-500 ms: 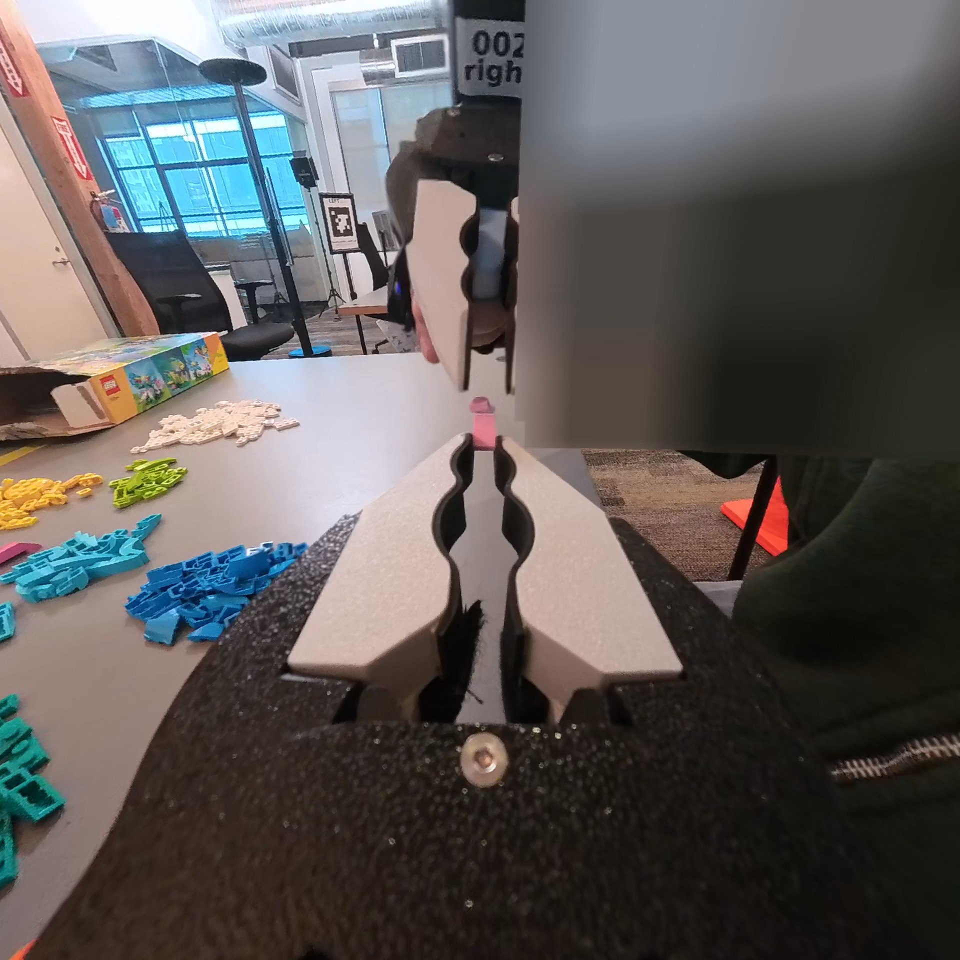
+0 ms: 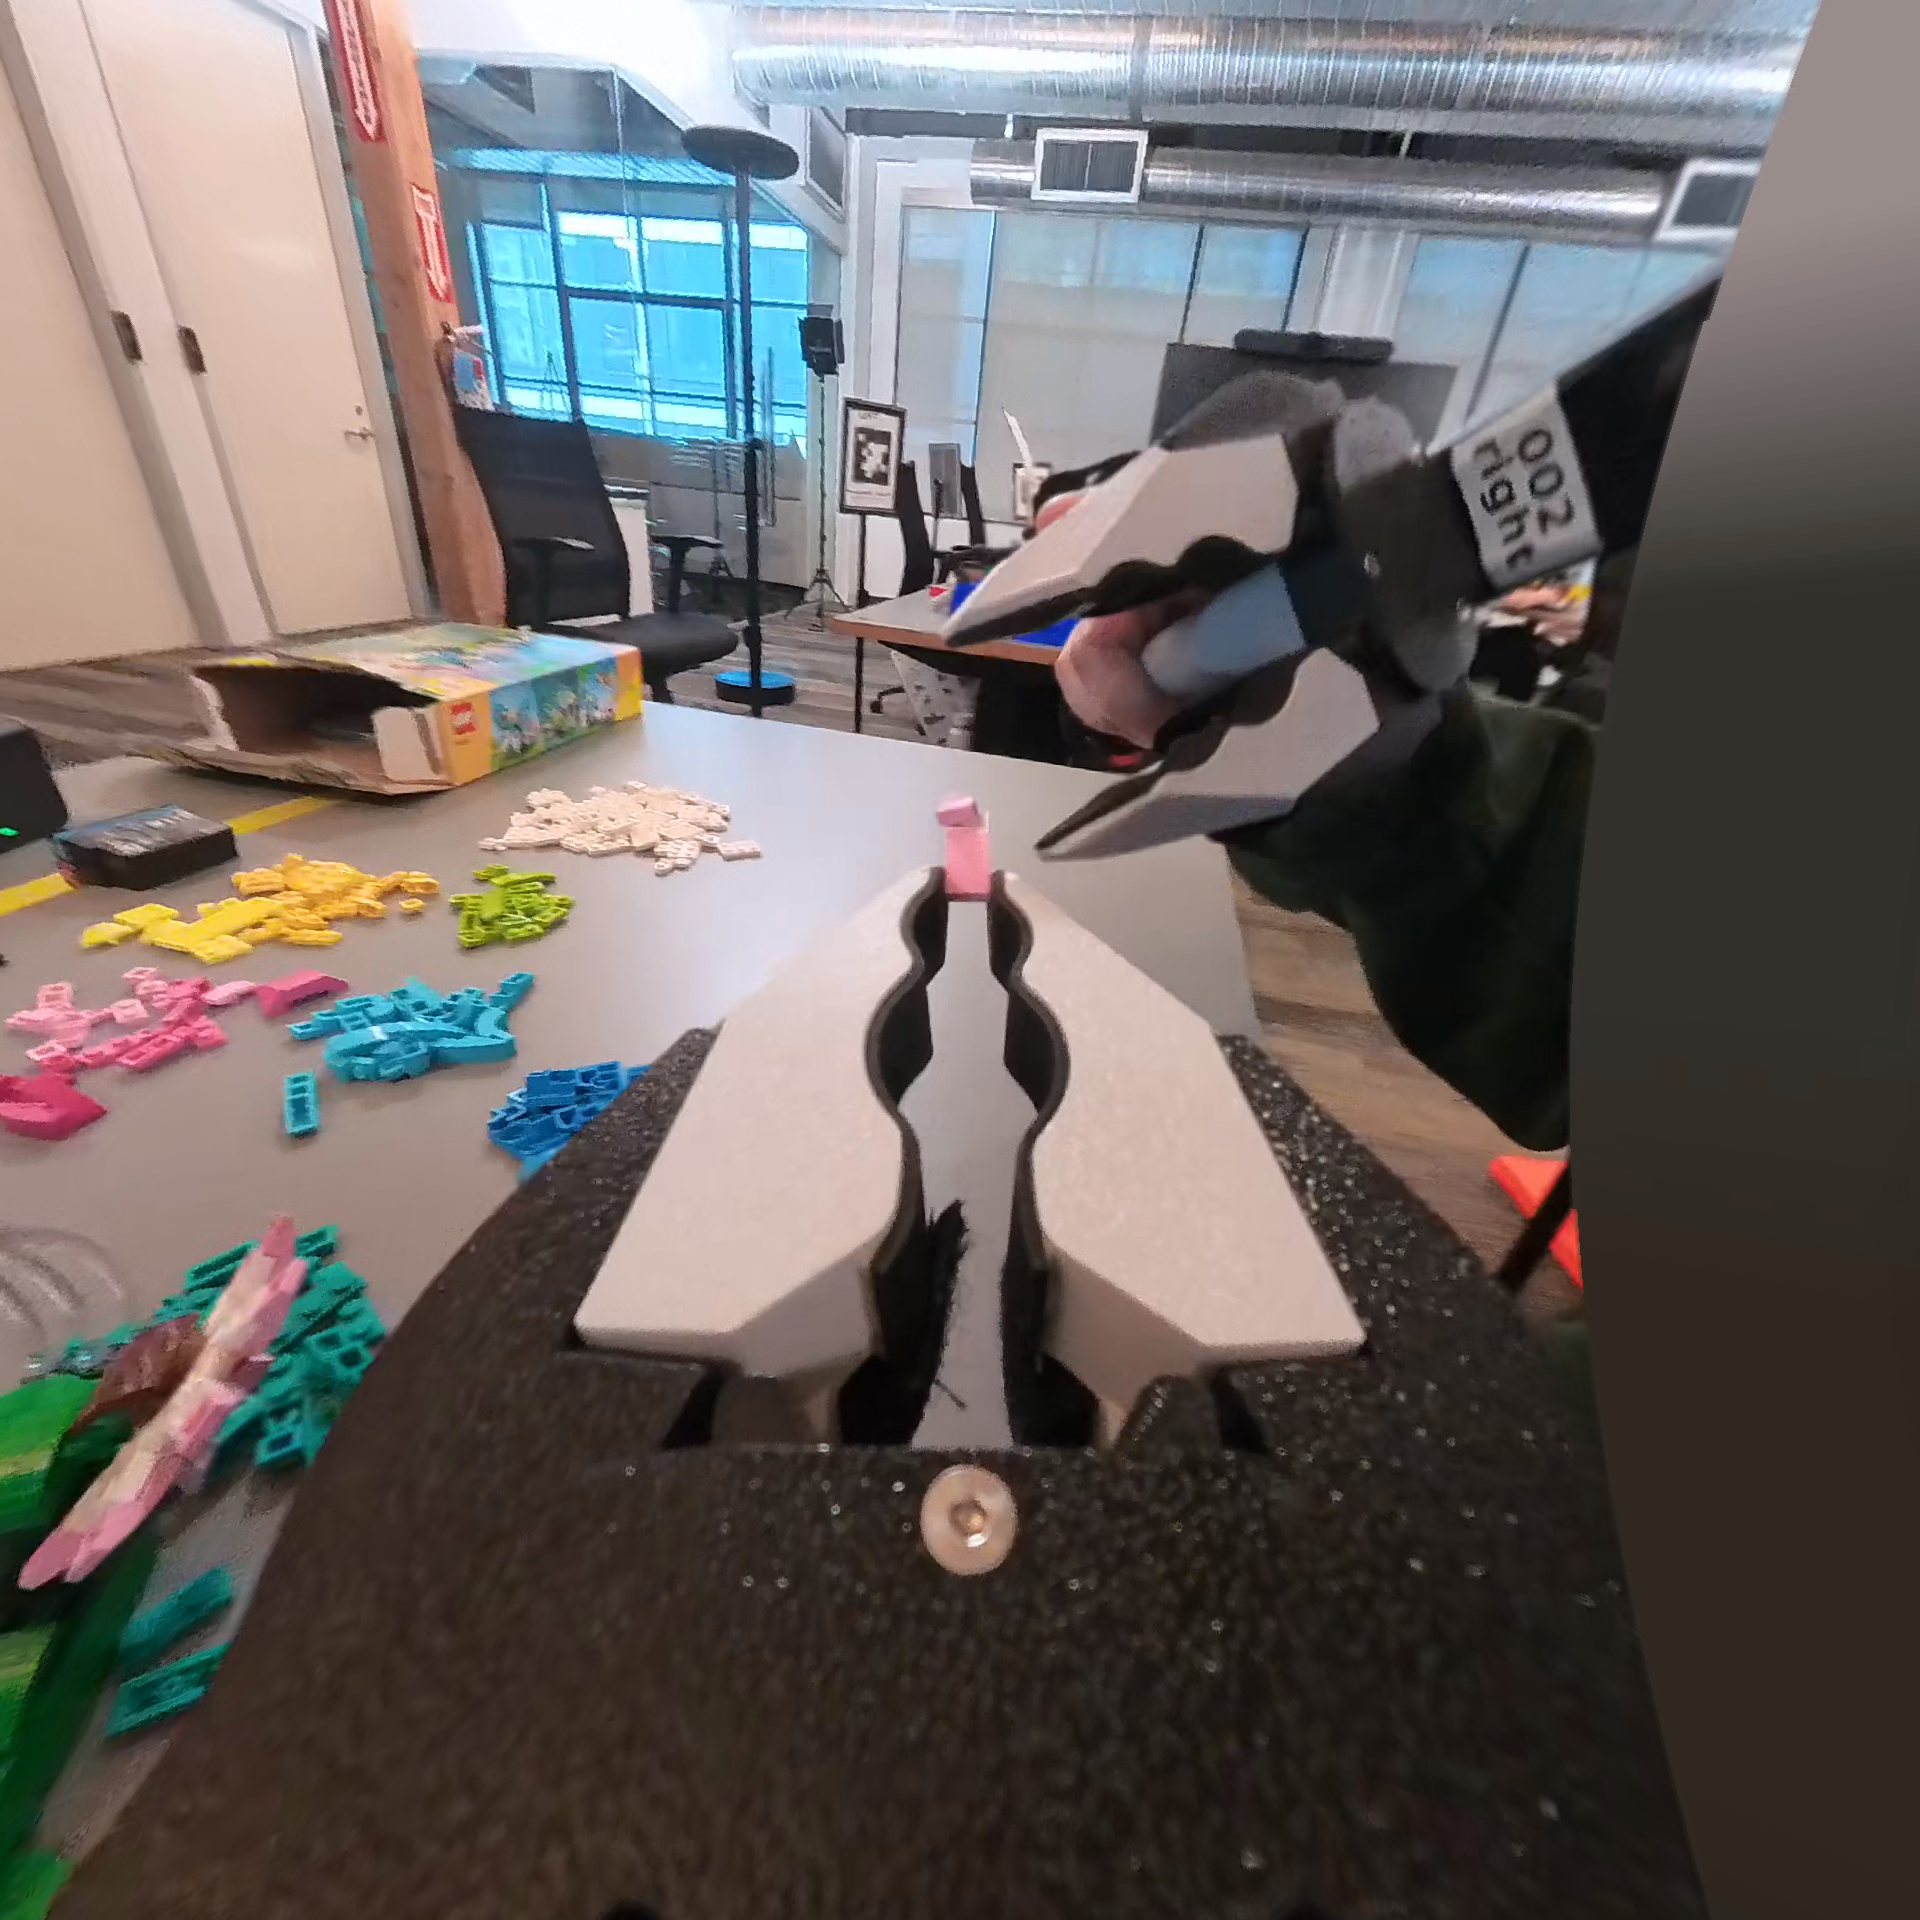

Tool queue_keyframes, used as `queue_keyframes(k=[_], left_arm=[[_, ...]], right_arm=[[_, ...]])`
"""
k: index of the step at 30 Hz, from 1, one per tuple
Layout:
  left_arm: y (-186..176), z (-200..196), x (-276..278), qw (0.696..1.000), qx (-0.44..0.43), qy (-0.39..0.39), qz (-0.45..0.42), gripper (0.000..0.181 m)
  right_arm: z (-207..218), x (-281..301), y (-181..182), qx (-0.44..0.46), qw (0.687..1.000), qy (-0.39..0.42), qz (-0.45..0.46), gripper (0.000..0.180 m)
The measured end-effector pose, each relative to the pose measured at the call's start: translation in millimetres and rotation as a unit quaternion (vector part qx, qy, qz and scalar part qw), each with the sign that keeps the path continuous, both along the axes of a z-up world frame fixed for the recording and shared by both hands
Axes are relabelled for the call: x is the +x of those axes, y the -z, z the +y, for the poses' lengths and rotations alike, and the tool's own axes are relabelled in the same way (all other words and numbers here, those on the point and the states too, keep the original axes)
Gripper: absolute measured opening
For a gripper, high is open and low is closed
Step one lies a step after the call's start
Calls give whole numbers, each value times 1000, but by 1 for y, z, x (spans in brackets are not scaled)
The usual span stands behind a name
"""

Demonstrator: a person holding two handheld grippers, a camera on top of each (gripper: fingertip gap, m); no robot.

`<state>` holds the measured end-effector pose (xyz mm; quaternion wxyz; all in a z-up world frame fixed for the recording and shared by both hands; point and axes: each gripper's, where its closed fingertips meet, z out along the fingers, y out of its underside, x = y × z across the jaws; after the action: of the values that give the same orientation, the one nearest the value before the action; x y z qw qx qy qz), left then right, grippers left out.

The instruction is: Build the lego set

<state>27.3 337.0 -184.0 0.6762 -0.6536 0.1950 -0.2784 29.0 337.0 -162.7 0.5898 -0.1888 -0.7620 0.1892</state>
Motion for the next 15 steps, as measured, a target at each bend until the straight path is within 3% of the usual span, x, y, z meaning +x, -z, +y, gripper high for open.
queue_keyframes(k=[4, 7, 12, 15], left_arm=[[-7, -5, 2, 999, -12, 29, -22, 5], [-10, -7, 3, 999, -14, 39, -23, 5], [-4, -1, -17, 1000, -13, -17, 8, 5], [3, 7, -39, 995, 1, -92, 27, 5]], right_arm=[[-6, -5, 5, 82, 997, 7, 10, 38], [-10, -6, 7, 95, 995, 5, 9, 38], [1, -2, 11, 40, 999, 16, -19, 38], [20, -3, 14, -35, 999, 35, -18, 33]])
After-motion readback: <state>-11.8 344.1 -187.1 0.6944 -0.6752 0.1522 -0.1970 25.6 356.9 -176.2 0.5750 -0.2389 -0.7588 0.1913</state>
